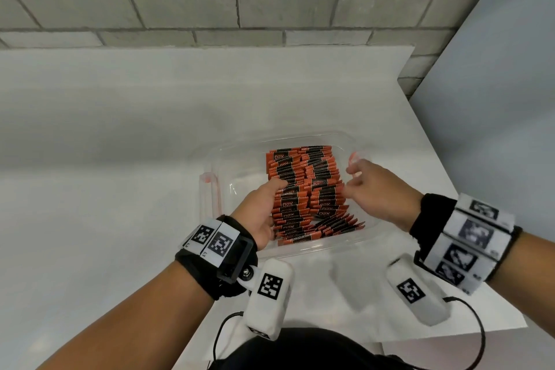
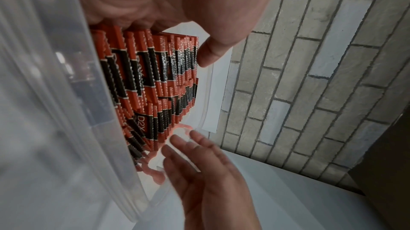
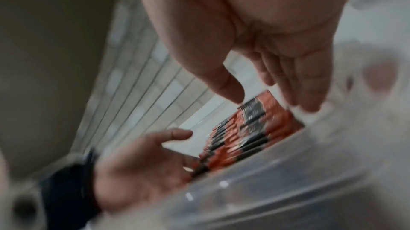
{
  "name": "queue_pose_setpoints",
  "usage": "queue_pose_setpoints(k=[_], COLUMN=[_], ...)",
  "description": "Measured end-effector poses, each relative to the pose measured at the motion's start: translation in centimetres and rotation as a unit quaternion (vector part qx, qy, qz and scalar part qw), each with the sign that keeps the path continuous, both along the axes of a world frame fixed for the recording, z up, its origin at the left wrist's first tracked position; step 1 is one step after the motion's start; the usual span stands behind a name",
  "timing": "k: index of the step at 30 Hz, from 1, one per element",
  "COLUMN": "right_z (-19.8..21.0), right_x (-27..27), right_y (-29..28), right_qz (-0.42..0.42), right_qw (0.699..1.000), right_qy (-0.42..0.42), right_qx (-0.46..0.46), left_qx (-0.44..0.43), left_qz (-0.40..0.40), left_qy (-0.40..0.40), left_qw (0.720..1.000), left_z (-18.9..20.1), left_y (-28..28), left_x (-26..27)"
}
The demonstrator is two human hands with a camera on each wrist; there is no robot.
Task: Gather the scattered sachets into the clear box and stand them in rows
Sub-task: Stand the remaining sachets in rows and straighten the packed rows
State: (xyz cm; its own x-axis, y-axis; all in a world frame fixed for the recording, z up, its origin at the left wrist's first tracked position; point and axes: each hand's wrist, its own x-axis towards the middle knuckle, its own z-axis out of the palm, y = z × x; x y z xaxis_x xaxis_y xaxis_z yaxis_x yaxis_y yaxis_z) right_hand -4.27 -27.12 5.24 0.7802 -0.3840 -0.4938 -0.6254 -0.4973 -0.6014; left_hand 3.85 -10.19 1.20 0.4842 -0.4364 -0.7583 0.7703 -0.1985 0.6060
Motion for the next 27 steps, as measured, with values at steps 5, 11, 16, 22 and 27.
queue_pose_setpoints(k=[5, 11, 16, 22, 27], right_z=[0.3, -0.8, -0.8, -0.7, 0.0], right_x=[-0.2, 1.0, 1.0, 0.6, 0.4], right_y=[0.2, 1.6, 1.6, 1.6, 2.0], right_qz=[0.347, 0.384, 0.382, 0.423, 0.447], right_qw=[0.912, 0.894, 0.888, 0.847, 0.819], right_qy=[0.003, 0.056, 0.063, 0.049, 0.049], right_qx=[-0.217, -0.226, -0.248, -0.318, -0.357], left_qx=[-0.002, 0.003, 0.000, -0.002, 0.000], left_qz=[-0.006, -0.003, -0.006, -0.008, -0.015], left_qy=[0.002, -0.005, 0.000, 0.002, 0.000], left_qw=[1.000, 1.000, 1.000, 1.000, 1.000], left_z=[-0.2, -0.1, -0.2, -0.4, -0.6], left_y=[0.0, -0.1, 0.0, -0.1, 0.0], left_x=[0.0, 0.0, 0.0, 0.1, 0.1])
